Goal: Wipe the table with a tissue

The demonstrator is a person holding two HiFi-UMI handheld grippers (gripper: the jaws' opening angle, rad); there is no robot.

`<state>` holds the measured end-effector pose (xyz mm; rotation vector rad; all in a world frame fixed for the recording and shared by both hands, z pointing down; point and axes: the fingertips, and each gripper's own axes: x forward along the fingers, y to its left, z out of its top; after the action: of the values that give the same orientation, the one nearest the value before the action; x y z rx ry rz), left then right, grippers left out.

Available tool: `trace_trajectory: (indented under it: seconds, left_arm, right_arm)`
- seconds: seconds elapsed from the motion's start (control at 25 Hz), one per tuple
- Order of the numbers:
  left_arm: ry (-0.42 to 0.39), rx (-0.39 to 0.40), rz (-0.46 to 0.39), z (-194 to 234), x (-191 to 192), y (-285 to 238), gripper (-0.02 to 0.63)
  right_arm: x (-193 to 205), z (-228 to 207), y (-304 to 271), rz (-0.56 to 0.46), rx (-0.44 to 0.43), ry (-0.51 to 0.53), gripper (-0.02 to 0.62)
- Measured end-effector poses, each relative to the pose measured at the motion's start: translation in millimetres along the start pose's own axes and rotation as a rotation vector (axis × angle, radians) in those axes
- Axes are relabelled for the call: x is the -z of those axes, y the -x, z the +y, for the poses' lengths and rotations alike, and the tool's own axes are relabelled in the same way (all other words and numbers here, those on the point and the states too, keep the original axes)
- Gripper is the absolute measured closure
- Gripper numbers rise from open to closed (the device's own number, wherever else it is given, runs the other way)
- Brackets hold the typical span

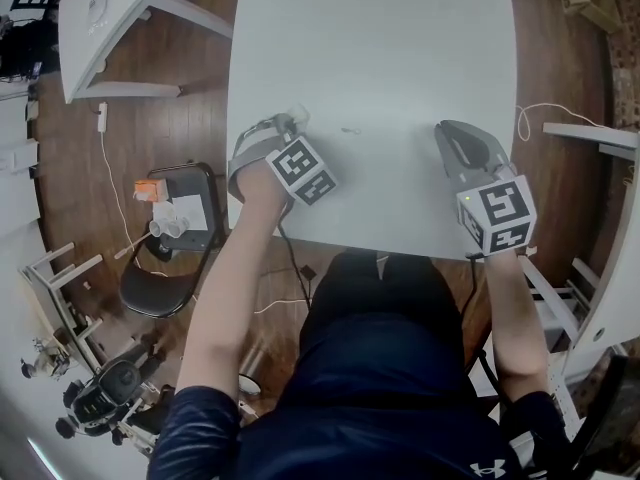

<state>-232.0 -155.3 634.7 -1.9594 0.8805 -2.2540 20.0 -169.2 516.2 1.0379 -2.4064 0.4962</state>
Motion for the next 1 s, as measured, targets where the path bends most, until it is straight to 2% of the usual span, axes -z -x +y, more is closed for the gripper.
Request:
trace_trajectory:
  seconds: [0.2,0.4,0.56,1.0]
  left_arm:
    - [-0.112,0.036,0.023,-10.4,-9.0,0.7,0.592]
    - [-0.278,0.054,0.035,-20.9,-26.6,4.6,0.592]
    - [-0.286,0.097,-0.001,-31.3,-44.1,10.2,0.592]
    - [-0.370,0.104,-0.019,-46.6,-75.4,17.9,0.592]
  right_arm:
    - [4.1,3.3,-1.0,-0.012,-0.010,-0.018,0.566]
    - [8.5,5.9,1.5,-0.018,-0.024,-0.028,0.568]
    - [9.9,2.8,4.6,-0.021,-0.016,-0.040,0.568]
    - [15.4,-11.0,15.0,-0.023,0.007,-0.065,0.568]
